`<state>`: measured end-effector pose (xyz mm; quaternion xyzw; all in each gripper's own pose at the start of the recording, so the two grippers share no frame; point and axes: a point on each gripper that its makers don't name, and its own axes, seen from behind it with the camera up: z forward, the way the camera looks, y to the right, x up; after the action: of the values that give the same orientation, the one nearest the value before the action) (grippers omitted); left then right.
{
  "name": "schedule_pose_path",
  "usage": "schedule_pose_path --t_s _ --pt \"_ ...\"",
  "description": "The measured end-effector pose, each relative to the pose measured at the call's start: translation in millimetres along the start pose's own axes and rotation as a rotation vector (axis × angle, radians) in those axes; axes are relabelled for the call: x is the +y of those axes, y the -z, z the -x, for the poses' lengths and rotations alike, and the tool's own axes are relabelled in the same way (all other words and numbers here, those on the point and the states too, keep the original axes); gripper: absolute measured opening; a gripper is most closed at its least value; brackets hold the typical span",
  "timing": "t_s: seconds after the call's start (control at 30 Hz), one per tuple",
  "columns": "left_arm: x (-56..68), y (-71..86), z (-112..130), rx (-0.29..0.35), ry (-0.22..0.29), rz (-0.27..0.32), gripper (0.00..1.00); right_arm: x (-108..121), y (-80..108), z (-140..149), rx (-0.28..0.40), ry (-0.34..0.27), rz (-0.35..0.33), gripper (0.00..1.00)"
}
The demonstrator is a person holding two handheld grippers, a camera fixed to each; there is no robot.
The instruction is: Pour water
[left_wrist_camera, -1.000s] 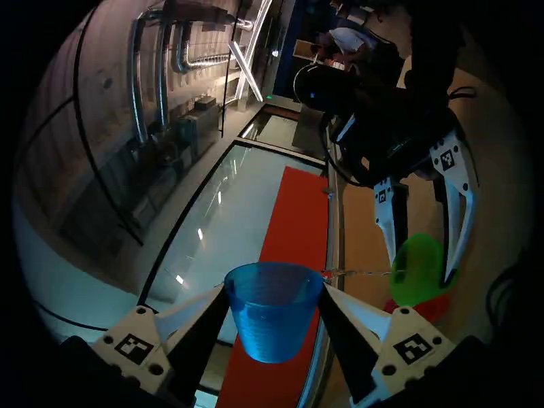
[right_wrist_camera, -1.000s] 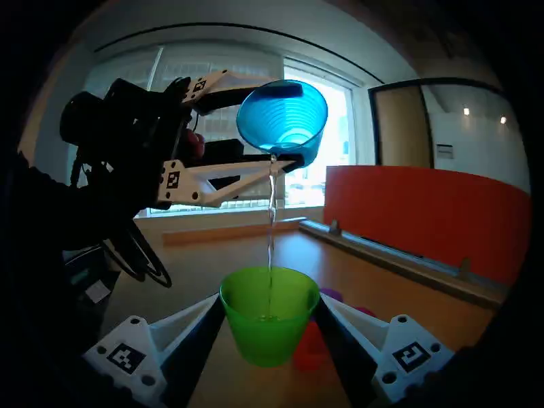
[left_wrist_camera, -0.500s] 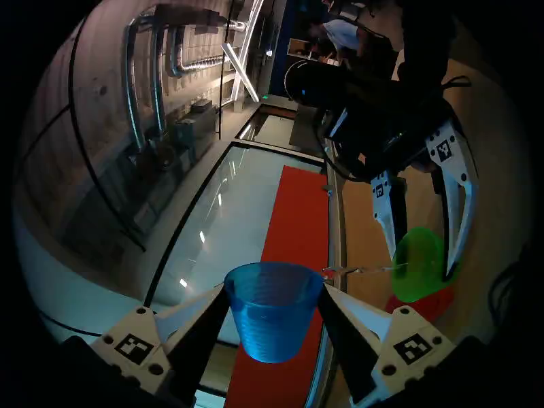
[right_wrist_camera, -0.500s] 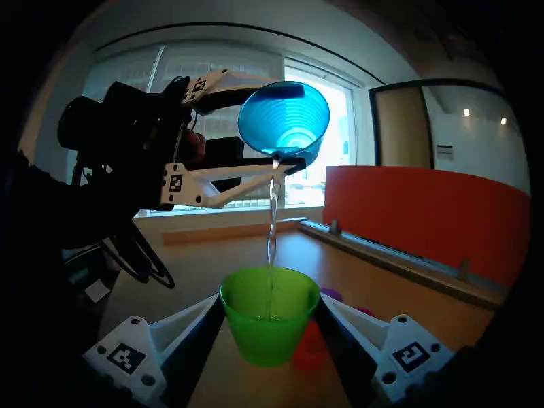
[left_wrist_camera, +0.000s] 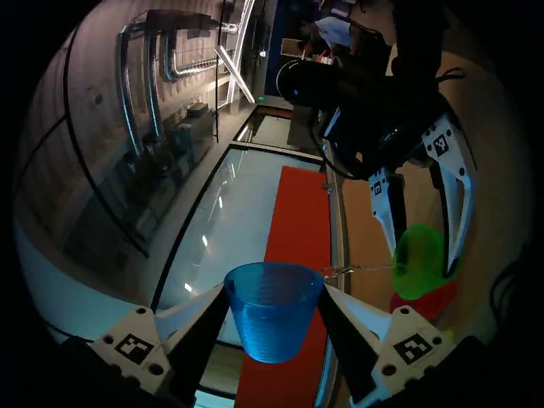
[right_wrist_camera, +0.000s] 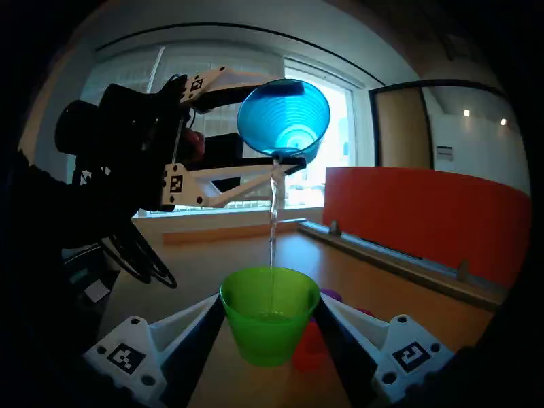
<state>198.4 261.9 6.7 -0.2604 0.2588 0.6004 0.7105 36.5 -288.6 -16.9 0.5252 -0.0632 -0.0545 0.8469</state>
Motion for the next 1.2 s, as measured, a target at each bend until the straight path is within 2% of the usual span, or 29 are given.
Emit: schedule_pose_path --t_s 0.3,0.8,1.2 --pt "-4.8 -2.3 -0.8 0.002 -0.029 -0.003 0.86 2.3 0.8 -1.0 0.003 0.002 0.003 0.9" --pt "0.6 -4.0 -1.5 0.002 -0.088 0.003 0.86 3.1 0.3 -0.4 0.005 0.004 0.004 0.9" --pt "-5.2 -3.7 -5.3 0.002 -0.131 -0.003 0.86 3.7 -0.5 -2.6 0.011 0.002 0.007 0.9"
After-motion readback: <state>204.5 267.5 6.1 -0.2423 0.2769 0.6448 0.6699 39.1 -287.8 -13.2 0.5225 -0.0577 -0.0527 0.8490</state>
